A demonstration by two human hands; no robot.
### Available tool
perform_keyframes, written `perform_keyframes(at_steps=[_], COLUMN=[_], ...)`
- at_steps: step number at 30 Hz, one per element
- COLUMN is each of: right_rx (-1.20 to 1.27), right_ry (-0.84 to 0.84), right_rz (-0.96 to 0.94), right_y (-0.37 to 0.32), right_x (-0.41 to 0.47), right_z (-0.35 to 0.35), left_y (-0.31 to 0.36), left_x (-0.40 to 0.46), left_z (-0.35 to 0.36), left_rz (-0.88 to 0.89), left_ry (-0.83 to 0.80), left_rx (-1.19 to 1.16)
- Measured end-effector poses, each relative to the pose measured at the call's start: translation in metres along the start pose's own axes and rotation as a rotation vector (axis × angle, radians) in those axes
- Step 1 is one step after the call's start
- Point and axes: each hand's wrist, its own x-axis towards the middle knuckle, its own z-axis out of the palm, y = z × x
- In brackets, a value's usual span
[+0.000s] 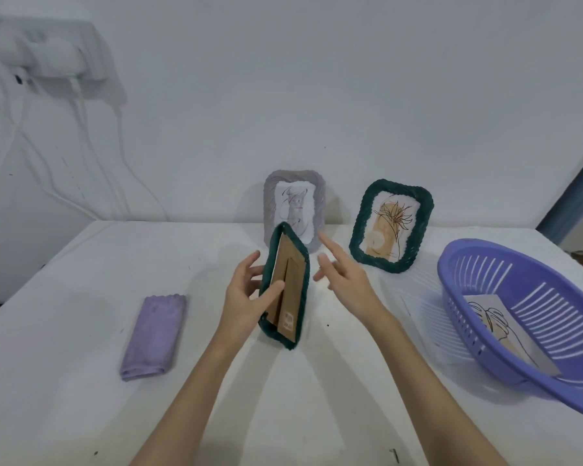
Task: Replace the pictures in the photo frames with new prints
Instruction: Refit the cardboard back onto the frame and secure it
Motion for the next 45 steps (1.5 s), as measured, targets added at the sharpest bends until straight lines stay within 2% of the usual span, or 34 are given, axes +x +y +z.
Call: perform_keyframes(at_steps=[4,7,9,12,16,18,20,24,32,34,41,43,45], right_rx=[-0.283,-0.504,-0.539,-0.326,0.088,0.123,0.039,-0.233,-0.518,-0.564,-0.736,-0.764,-0.782], right_ry=[-0.128,-0.061,-0.022,-0.042,-0.109,-0.184,-0.218,-0.252,-0.242,-0.225,-0.138,-0.117,-0.108], right_rz=[-0.129,-0.127,-0.109,-0.023,0.065,0.078,0.084,0.121,0.128,0.104,0.005,-0.015,-0.017], right_y=[-0.042,-0.051,-0.043,-0.027,-0.011,0.001,0.014,0.035,0.053,0.057,0.071,0.074,0.076], right_x=[0.022,0.022,0.021,0.018,0.012,0.01,0.009,0.007,0.004,0.001,-0.011,-0.013,-0.013], right_z=[-0.001,-0.007,-0.013,-0.02,-0.021,-0.017,-0.01,0.008,0.023,0.024,0.035,0.036,0.037], left_y=[0.013,0.012,0.006,-0.007,-0.021,-0.028,-0.031,-0.039,-0.057,-0.057,-0.062,-0.062,-0.061], left_x=[0.0,-0.003,-0.001,0.004,0.006,0.007,0.007,0.006,0.01,0.011,0.011,0.015,0.018], left_z=[0.013,0.018,0.016,0.009,-0.002,-0.01,-0.018,-0.033,-0.045,-0.044,-0.047,-0.054,-0.07], left_rz=[0.015,-0.023,-0.075,-0.218,-0.259,-0.257,-0.257,-0.238,-0.18,-0.128,-0.112,-0.121,-0.104], left_ry=[-0.061,-0.098,-0.091,-0.135,-0.209,-0.191,-0.181,-0.211,-0.294,-0.318,-0.375,-0.315,-0.065], left_rx=[0.049,-0.003,-0.011,0.009,-0.126,-0.107,-0.068,0.102,0.803,0.864,0.788,0.872,1.051])
